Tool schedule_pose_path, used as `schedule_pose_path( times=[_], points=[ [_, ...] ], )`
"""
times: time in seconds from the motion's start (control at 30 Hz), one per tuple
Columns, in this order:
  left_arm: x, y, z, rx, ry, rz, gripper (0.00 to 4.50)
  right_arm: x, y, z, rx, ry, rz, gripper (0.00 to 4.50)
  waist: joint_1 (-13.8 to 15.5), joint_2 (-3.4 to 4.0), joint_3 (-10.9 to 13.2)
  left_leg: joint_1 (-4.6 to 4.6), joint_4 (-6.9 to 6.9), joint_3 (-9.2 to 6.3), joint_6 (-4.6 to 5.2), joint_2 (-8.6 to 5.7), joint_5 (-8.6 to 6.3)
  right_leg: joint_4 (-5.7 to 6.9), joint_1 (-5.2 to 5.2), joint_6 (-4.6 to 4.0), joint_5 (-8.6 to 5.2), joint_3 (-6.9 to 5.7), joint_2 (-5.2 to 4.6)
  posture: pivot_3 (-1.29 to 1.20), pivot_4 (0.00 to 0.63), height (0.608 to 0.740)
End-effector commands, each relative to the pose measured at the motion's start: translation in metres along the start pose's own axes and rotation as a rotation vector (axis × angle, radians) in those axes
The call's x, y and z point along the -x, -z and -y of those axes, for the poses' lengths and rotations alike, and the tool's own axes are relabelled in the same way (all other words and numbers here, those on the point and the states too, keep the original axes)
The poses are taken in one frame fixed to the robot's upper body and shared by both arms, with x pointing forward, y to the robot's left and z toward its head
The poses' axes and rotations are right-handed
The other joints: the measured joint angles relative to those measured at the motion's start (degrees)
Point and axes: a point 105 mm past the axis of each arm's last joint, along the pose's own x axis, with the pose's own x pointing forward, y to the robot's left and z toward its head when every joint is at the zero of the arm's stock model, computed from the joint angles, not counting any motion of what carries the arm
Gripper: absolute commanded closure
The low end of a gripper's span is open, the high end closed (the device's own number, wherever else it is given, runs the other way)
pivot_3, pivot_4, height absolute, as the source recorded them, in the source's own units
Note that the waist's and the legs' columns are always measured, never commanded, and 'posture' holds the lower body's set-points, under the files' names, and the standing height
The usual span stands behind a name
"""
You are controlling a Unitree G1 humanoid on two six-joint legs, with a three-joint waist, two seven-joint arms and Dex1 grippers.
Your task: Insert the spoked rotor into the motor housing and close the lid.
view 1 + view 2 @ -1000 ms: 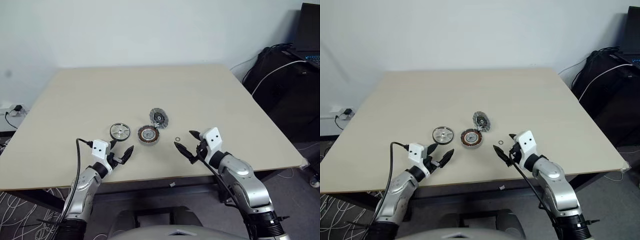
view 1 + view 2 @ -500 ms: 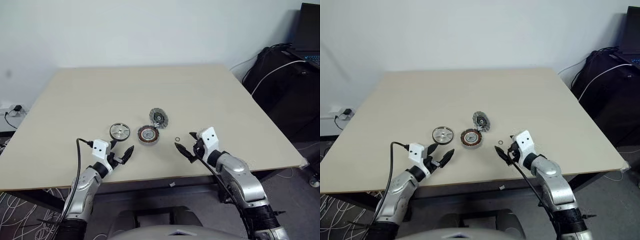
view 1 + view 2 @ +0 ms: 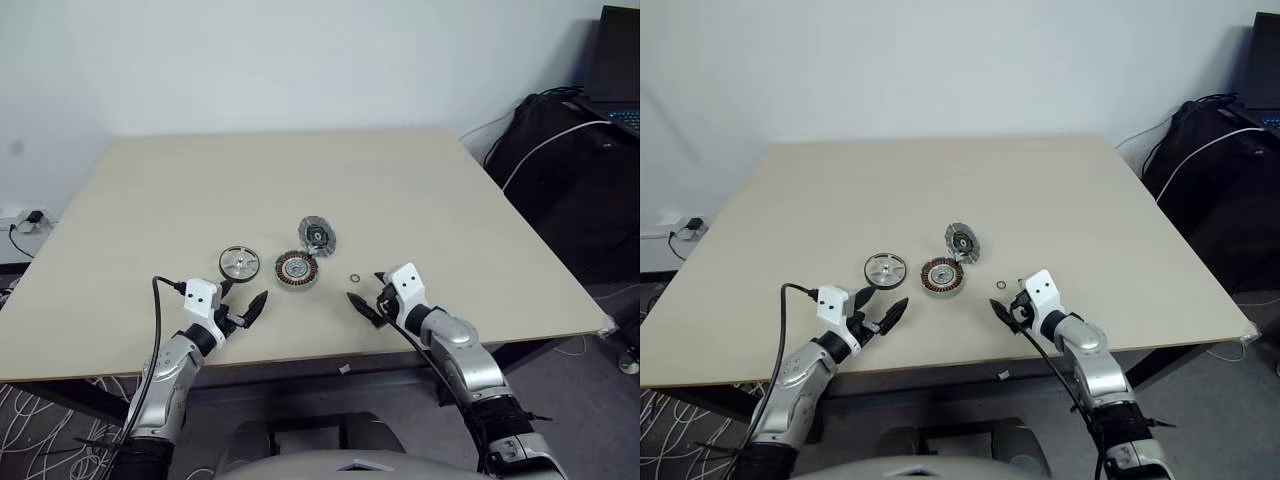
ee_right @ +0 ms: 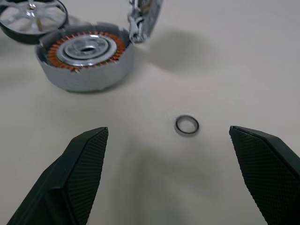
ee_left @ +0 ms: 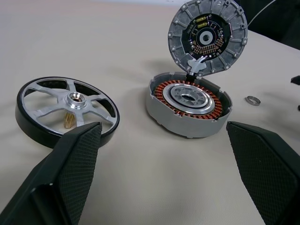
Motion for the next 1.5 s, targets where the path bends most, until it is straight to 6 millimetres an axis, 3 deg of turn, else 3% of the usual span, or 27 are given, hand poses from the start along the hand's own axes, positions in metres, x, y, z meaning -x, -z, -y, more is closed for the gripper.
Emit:
schedule_pose_path(
  times=[0.03, 0.6, 1.07, 1.5],
  points=[
    [-0.003, -0.015, 0.002, -0.028, 0.011, 0.054, 0.00, -0.008, -0.017, 0.005, 0.035, 0.011, 0.048, 0.03, 0.01, 0.00, 0.00, 0.00, 0.00, 0.00, 0.00, 0.00, 0.00, 0.00, 0.00, 0.00, 0.00, 0.00, 0.00, 0.00, 0.000, 0.740],
    [-0.002, -0.014, 0.005, -0.026, 0.019, 0.049, 0.00, -0.038, -0.021, 0.009, 0.037, 0.025, -0.003, 0.03, -0.45, 0.01, 0.00, 0.04, 0.00, -0.02, 0.00, 0.00, 0.01, 0.01, 0.37, 0.00, 0.00, 0.00, 0.00, 0.00, 0.000, 0.740],
    [-0.001, -0.009, 0.004, -0.018, 0.015, 0.046, 0.00, -0.047, -0.017, 0.017, -0.012, 0.049, -0.047, 0.03, -0.77, 0.02, 0.00, 0.05, 0.00, -0.03, 0.01, 0.00, 0.01, 0.01, 0.40, 0.00, 0.00, -0.01, 0.01, 0.00, 0.000, 0.740],
    [-0.002, -0.017, 0.008, -0.021, 0.014, 0.056, 0.00, -0.055, -0.019, 0.018, -0.043, 0.053, -0.062, 0.03, -0.99, 0.04, 0.00, 0.05, -0.01, -0.05, 0.01, -0.01, 0.01, 0.01, 0.41, 0.00, 0.01, -0.01, 0.01, 0.00, 0.000, 0.740]
  ],
)
